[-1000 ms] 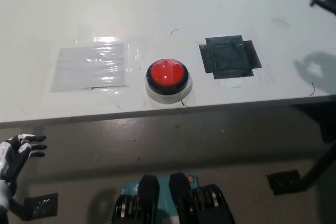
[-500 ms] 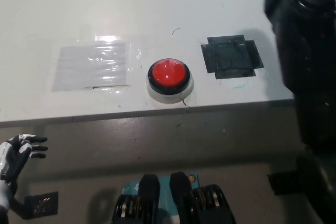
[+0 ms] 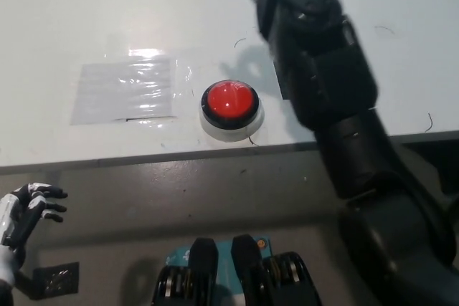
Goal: The robot uses its right hand to make a fist and press the red button kept in the middle of the desk
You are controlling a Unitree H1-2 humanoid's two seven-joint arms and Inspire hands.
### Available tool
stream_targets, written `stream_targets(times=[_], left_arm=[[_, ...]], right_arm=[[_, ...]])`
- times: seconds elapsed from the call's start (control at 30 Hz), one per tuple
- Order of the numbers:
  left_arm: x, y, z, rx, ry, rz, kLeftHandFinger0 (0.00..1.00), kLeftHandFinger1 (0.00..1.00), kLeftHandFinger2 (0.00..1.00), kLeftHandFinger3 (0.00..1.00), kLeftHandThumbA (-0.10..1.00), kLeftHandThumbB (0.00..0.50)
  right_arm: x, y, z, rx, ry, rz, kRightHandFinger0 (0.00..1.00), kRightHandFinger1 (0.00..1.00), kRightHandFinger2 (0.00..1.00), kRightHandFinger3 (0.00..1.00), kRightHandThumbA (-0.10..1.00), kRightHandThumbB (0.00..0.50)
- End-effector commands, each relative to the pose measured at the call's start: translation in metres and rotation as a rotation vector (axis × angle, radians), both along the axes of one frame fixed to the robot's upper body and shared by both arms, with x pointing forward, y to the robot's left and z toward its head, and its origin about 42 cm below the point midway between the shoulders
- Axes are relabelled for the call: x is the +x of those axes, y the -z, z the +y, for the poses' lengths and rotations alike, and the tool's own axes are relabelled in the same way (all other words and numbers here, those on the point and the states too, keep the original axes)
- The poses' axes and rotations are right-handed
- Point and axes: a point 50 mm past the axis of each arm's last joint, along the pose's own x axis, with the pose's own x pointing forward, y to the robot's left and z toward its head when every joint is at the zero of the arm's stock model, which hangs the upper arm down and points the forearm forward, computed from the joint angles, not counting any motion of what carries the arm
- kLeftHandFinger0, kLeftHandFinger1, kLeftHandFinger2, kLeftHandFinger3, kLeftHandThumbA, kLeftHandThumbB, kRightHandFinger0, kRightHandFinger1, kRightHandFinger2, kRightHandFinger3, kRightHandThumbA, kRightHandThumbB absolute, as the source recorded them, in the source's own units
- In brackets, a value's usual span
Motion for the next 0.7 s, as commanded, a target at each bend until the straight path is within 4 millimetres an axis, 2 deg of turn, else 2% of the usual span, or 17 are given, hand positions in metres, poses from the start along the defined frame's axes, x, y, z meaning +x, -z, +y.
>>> stream_targets(times=[0.0,0.07,0.13,0.23,0.27,0.33,0.37,0.4,0.5,0.53,0.6,0.67], left_arm=[[0.012,-0.021,0.002,0.030,0.015,-0.071,0.51,0.51,0.58,0.55,0.60,0.031],[0.014,-0.021,0.004,0.033,0.023,-0.089,0.46,0.47,0.53,0.51,0.60,0.040],[0.016,-0.024,0.004,0.029,0.022,-0.085,0.45,0.47,0.52,0.49,0.60,0.051],[0.016,-0.026,0.003,0.041,0.012,-0.074,0.43,0.45,0.52,0.49,0.60,0.048],[0.015,-0.026,0.003,0.036,0.010,-0.073,0.43,0.45,0.51,0.50,0.60,0.043],[0.015,-0.026,0.003,0.029,0.011,-0.077,0.45,0.47,0.52,0.50,0.59,0.026],[0.015,-0.025,0.004,0.042,0.017,-0.082,0.43,0.44,0.50,0.49,0.59,0.026],[0.015,-0.026,0.004,0.041,0.017,-0.081,0.43,0.45,0.51,0.49,0.61,0.038],[0.015,-0.024,0.005,0.031,0.019,-0.085,0.45,0.46,0.53,0.49,0.59,0.027],[0.017,-0.024,0.004,0.022,0.026,-0.097,0.41,0.42,0.48,0.46,0.58,0.012],[0.017,-0.024,0.005,0.018,0.023,-0.085,0.41,0.42,0.47,0.46,0.58,0.014],[0.017,-0.028,0.007,0.035,0.027,-0.096,0.45,0.45,0.49,0.46,0.59,0.003]], right_arm=[[0.000,-0.008,0.010,0.026,-0.029,-0.102,0.00,0.00,0.28,0.32,0.56,0.065],[0.003,0.021,0.008,0.043,-0.031,-0.061,0.00,0.00,0.25,0.31,0.54,0.036],[0.003,0.033,0.004,0.050,-0.025,-0.045,0.00,0.00,0.24,0.27,0.52,0.016],[0.003,0.054,-0.003,0.041,-0.015,-0.029,0.00,0.00,0.25,0.29,0.53,0.016],[0.003,0.058,-0.004,0.038,-0.011,-0.019,0.00,0.00,0.25,0.30,0.53,0.041],[0.002,0.069,-0.009,0.019,0.004,-0.009,0.00,0.00,0.26,0.30,0.56,0.046],[0.003,0.074,-0.011,0.021,0.003,-0.008,0.00,0.00,0.26,0.29,0.57,0.052],[0.002,0.077,-0.013,0.025,0.005,-0.005,0.00,0.00,0.25,0.29,0.57,0.049],[0.002,0.084,-0.018,0.032,0.005,0.000,0.00,0.00,0.24,0.28,0.57,0.034],[0.001,0.091,-0.023,0.051,0.014,0.017,0.00,0.00,0.24,0.29,0.54,0.039],[0.001,0.099,-0.025,0.054,0.021,0.029,0.00,0.00,0.22,0.27,0.55,0.073],[0.000,0.107,-0.024,0.066,0.022,0.042,0.00,0.00,0.19,0.25,0.55,0.048]])
